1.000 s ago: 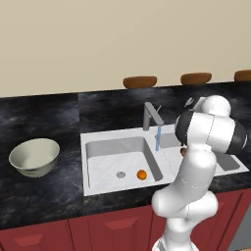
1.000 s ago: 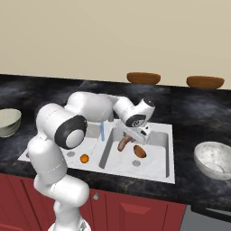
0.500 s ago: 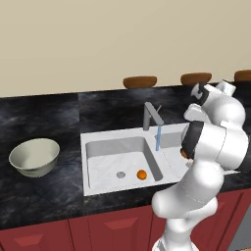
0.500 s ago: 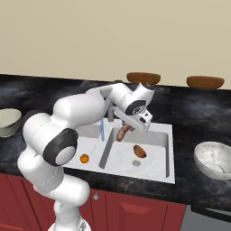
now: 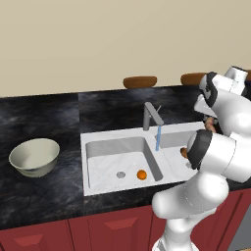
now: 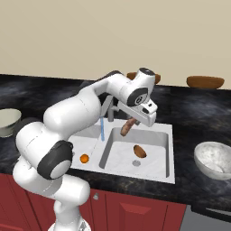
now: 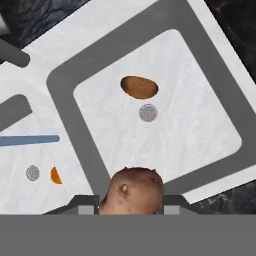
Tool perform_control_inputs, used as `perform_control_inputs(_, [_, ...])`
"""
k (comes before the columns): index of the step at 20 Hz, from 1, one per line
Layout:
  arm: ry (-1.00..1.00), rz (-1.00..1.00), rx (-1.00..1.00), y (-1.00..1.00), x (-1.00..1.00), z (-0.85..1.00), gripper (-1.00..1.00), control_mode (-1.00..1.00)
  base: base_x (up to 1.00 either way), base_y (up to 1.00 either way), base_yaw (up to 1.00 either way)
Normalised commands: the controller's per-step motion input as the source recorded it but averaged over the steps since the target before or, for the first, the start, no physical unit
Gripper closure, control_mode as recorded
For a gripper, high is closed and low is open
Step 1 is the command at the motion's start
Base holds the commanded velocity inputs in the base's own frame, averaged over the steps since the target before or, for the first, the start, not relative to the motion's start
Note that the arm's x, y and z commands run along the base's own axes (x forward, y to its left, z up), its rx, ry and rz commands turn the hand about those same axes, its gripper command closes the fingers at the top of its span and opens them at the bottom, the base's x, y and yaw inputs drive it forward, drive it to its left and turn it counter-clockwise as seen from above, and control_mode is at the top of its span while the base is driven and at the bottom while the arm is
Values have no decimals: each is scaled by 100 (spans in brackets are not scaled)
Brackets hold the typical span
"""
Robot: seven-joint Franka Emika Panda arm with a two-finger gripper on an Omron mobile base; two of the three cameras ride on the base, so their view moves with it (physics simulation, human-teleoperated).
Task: Pick the potatos from the sink and place them in one bowl. Place the tangerine in the other bowl. Then turn off the sink faucet.
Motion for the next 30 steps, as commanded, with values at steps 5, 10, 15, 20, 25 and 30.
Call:
perform_control_inputs(5, [0,-7,-16,-42,-26,2,100,-100,0,0,0])
perform_control_inputs(10, [0,-8,-13,-59,-19,0,100,-100,0,0,0])
perform_control_inputs(15, [1,-16,-8,-71,0,0,100,-100,0,0,0])
perform_control_inputs(20, [0,-15,-4,-40,-2,0,100,-100,0,0,0])
perform_control_inputs(25, [0,-15,0,-30,-20,1,100,-100,0,0,0])
perform_control_inputs(30, [0,-19,0,-35,-5,0,100,-100,0,0,0])
